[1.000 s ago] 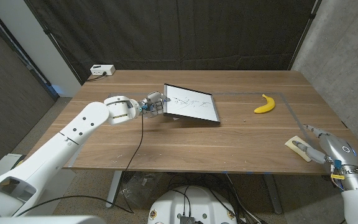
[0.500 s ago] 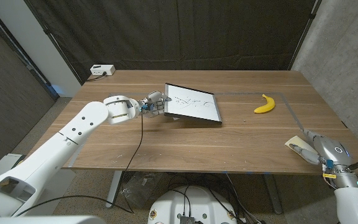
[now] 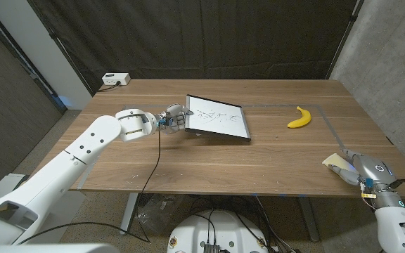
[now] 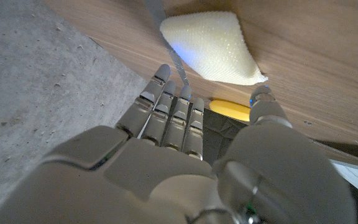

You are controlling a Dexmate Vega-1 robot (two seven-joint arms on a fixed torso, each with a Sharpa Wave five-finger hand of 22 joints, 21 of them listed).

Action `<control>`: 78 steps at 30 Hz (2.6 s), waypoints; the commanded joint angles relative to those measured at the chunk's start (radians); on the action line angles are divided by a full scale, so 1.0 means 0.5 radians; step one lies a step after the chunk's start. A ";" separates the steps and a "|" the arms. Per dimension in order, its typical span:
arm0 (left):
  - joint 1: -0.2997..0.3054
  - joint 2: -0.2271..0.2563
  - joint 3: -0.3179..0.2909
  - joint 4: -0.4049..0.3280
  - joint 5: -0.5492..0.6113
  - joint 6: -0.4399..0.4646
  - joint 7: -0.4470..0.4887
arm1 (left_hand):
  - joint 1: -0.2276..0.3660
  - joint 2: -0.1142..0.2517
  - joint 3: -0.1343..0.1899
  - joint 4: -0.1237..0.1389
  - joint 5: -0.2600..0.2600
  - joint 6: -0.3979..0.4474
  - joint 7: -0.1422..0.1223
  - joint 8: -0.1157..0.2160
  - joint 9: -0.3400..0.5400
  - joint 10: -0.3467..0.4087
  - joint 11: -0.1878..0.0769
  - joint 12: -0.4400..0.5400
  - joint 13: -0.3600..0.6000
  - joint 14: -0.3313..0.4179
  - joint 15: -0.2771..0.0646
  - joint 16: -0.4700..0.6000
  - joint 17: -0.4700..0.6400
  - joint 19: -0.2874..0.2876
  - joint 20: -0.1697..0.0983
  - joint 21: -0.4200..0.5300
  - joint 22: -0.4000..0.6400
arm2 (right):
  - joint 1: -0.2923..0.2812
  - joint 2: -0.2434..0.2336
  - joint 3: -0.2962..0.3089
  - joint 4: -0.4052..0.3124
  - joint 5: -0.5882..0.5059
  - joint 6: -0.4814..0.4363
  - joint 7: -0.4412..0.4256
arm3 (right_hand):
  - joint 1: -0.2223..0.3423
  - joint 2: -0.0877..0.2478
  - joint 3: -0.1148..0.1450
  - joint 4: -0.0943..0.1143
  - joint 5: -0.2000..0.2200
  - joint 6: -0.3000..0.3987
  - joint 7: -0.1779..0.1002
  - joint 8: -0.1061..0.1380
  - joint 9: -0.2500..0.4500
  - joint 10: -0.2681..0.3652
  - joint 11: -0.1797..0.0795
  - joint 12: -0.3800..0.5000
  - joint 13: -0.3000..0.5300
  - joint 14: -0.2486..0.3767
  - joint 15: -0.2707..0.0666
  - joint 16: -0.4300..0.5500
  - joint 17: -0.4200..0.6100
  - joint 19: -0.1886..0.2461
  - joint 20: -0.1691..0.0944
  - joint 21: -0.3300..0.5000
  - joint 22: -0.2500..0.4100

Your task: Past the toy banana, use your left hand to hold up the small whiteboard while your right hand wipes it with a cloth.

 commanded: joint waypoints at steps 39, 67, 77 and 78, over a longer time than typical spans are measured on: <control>0.008 0.018 -0.004 0.029 -0.038 -0.001 -0.033 | -0.040 -0.002 0.039 0.000 0.021 0.069 0.043 -0.029 0.009 -0.005 -0.023 -0.019 0.005 -0.041 0.018 -0.010 0.009 -0.011 0.017 -0.043 0.013 | 0.064 -0.294 -0.197 0.108 0.326 -0.069 -0.159 | 0.347 0.465 0.290 0.056 0.057 0.657 -0.064 0.097 -0.007 0.577 -0.071 0.107 -0.014 0.584 -0.213 0.075 0.036 0.349 -0.251 0.168 0.060; 0.000 0.003 0.001 0.019 -0.040 -0.010 0.008 | -0.056 -0.001 0.050 0.000 0.024 0.077 0.048 -0.031 0.009 -0.003 -0.022 -0.019 0.006 -0.038 0.016 -0.005 0.009 -0.004 0.014 -0.054 0.014 | 0.218 -0.254 -0.213 0.043 0.192 0.402 -0.525 | 0.396 0.469 0.398 0.120 0.020 0.785 -0.074 0.078 -0.010 0.683 -0.069 0.094 -0.015 0.675 -0.234 0.083 0.049 0.382 -0.262 0.234 0.089; 0.003 0.010 -0.008 0.008 -0.095 0.014 0.056 | -0.061 0.001 0.057 -0.002 0.025 0.082 0.053 -0.031 0.009 0.002 -0.017 -0.017 0.006 -0.025 0.015 -0.001 0.008 0.005 0.013 -0.056 0.014 | 0.315 -0.232 -0.301 -0.005 0.134 0.628 -0.596 | 0.399 0.466 0.408 0.131 0.011 0.790 -0.078 0.067 -0.010 0.677 -0.074 0.082 -0.015 0.668 -0.235 0.076 0.053 0.374 -0.264 0.241 0.092; 0.002 0.011 -0.008 0.008 -0.096 0.014 0.057 | -0.061 0.001 0.057 -0.002 0.025 0.082 0.052 -0.031 0.009 0.002 -0.015 -0.017 0.006 -0.025 0.017 -0.001 0.008 0.007 0.013 -0.056 0.014 | 0.316 -0.228 -0.299 -0.004 0.131 0.634 -0.596 | 0.400 0.466 0.409 0.132 0.010 0.789 -0.078 0.065 -0.010 0.677 -0.075 0.081 -0.015 0.667 -0.237 0.076 0.054 0.372 -0.265 0.241 0.093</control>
